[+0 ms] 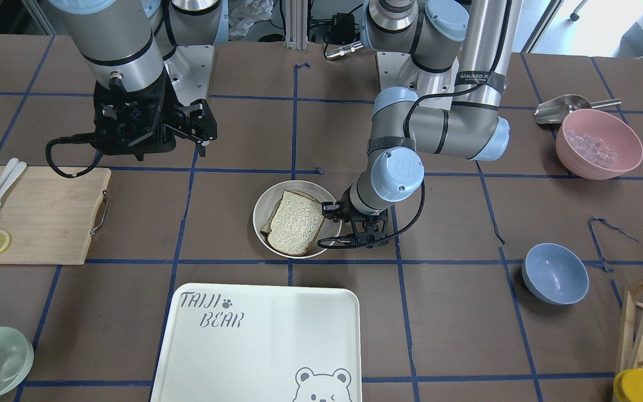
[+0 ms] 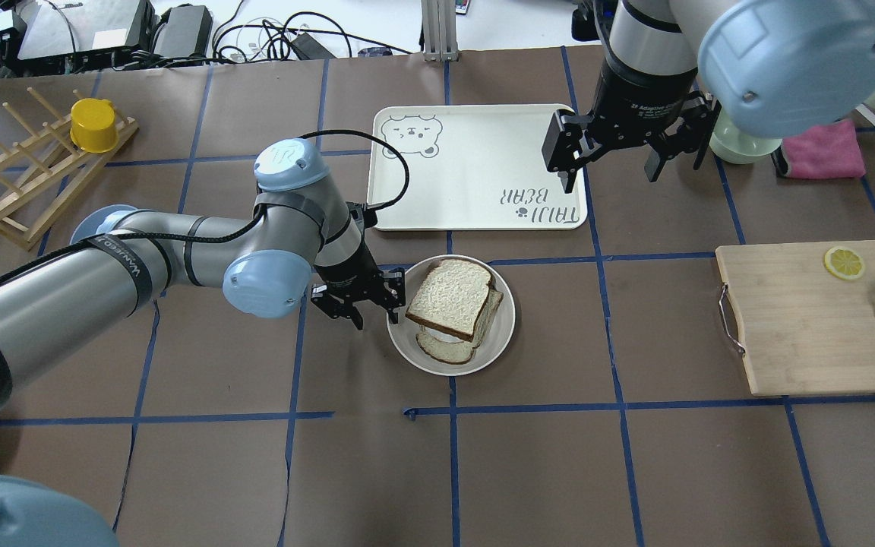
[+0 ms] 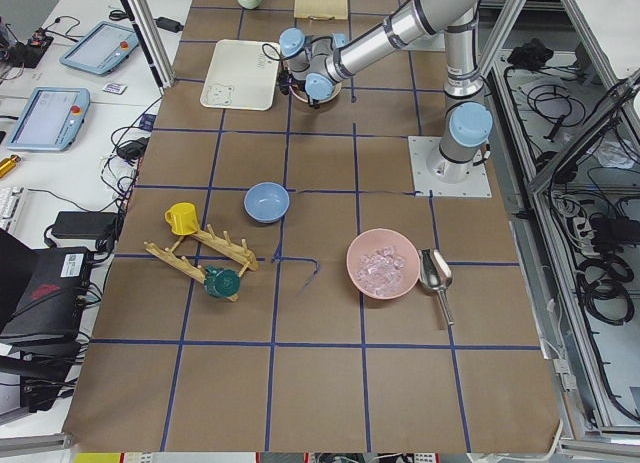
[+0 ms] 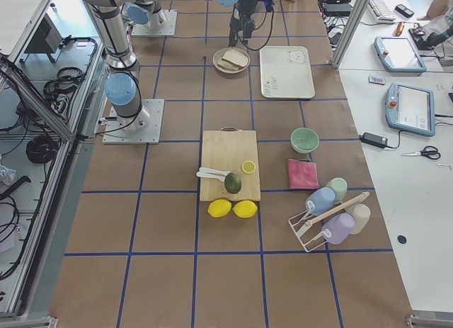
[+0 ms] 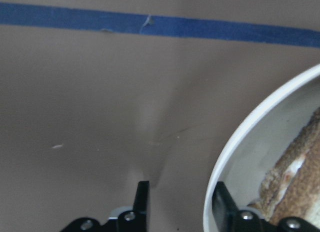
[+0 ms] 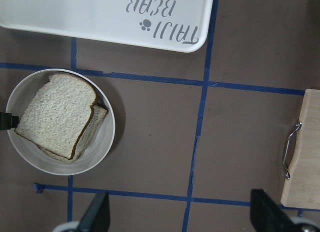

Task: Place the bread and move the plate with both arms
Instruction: 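Slide the plate with the left gripper onto the bear tray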

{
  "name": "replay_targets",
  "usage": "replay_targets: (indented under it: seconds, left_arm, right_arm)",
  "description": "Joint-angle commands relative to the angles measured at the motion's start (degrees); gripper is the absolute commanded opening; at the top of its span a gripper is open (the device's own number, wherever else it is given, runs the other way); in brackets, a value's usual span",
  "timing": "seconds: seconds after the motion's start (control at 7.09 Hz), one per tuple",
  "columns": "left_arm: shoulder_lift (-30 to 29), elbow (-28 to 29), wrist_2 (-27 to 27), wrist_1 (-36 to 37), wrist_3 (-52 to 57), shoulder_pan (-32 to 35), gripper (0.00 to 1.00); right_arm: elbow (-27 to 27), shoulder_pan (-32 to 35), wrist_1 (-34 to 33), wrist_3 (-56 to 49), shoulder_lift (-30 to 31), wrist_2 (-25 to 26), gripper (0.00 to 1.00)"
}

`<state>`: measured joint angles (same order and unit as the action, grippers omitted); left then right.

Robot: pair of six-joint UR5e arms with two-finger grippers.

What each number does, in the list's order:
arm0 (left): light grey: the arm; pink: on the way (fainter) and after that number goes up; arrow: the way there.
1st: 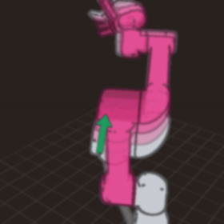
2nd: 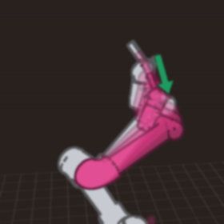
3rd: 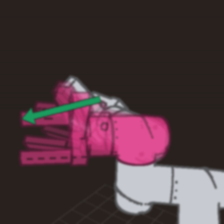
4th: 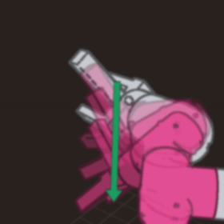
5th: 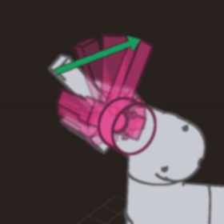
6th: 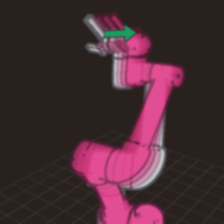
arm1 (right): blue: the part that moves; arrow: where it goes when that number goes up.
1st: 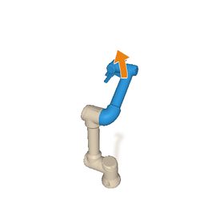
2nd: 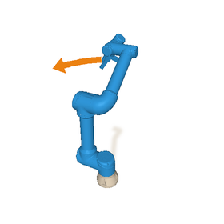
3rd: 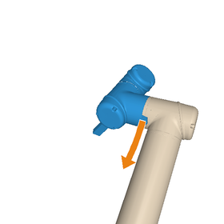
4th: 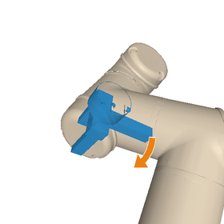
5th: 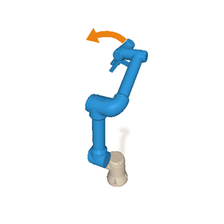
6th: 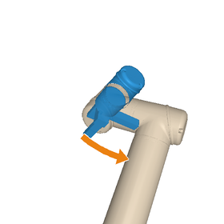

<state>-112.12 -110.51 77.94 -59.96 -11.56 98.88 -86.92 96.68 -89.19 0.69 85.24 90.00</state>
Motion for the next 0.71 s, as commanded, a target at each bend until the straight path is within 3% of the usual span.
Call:
replay_targets:
  seconds: [0.0, 0.42, 0.56]
  left_arm:
    - [-0.12, 0.12, -0.24, 0.28, -0.04, 0.0, 0.0]
    - [1.63, 0.29, -0.94, 1.5, -0.74, -0.09, 0.0]
    - [2.34, 0.99, -4.51, 1.6, -0.92, -0.35, 0.0]
  right_arm:
    - [0.0, 0.0, 0.07, -0.07, -0.07, 0.0, 1.0]
    - [-0.09, 0.0, -0.01, 0.02, -0.51, 0.0, 1.0]
    - [-0.09, 0.0, 0.07, 0.1, -0.51, -0.09, 1.0]
